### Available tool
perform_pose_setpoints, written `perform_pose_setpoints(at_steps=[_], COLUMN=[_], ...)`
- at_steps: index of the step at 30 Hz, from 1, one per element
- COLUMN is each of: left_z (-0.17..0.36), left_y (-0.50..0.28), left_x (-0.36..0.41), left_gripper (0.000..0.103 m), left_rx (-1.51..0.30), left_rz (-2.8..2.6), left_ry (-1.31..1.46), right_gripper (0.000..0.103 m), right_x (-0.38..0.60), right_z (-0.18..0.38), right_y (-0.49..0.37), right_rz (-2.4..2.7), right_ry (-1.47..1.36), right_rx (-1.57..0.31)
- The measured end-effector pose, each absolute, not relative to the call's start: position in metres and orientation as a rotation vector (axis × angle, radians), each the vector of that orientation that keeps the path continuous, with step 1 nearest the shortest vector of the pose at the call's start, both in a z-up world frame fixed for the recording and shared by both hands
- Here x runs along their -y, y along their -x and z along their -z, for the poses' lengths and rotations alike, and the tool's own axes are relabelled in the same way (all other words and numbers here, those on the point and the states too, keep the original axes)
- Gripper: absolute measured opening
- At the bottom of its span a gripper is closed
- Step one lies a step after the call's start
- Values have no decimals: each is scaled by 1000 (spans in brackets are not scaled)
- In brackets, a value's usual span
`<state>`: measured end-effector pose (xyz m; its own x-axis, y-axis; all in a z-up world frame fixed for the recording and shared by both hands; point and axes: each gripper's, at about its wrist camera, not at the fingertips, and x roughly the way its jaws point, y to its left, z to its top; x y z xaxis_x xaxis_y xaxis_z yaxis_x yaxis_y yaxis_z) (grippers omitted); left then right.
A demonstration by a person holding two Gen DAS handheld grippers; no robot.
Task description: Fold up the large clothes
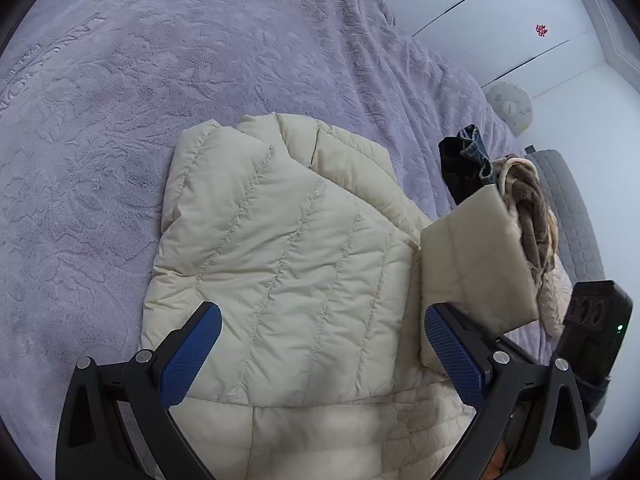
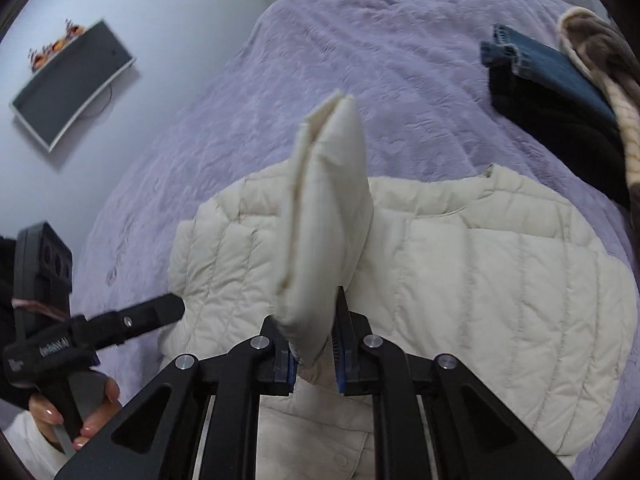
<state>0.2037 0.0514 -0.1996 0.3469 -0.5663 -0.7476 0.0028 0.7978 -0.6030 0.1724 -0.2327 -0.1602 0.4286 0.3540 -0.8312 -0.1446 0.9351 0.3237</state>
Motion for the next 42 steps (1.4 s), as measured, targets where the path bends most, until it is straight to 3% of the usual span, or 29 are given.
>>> perform_pose_setpoints(at_steps=[2,3,4,19,21,23,25,42], left_z=[200,201,201,207,206,209,211,229], left_y=[-206,-207,-207,-233,-235,-237,-236,-187], left_x=[-51,-51,-49,23,30,34,35,11], left_gripper=[102,102,102,101,84,39,13,12], left_rx=[-1176,-1179,-1182,-1265,-1259,-1287,-1298,-1286], left_rz=[415,422,430,544,541,541,536,418], left_ry=[589,595,600,452,421,403,396,338], right_gripper=[43,66,73,73,73,73,73,73], right_x=[223,221,221,349,359,366,372,409], right_z=[171,175,175,172,172,173,174,176], right_y=[-173,-170,-167,-107,-101,-98,-96,-86], right_rz=[-344,-352,-357,-134,-113,-99,-89,10], right_ry=[-199,-200,-197,-424,-434,-438,-446,-448], right_rx=[-1134,-1146,-1144,-1134,-1132,-1131,-1130,-1116])
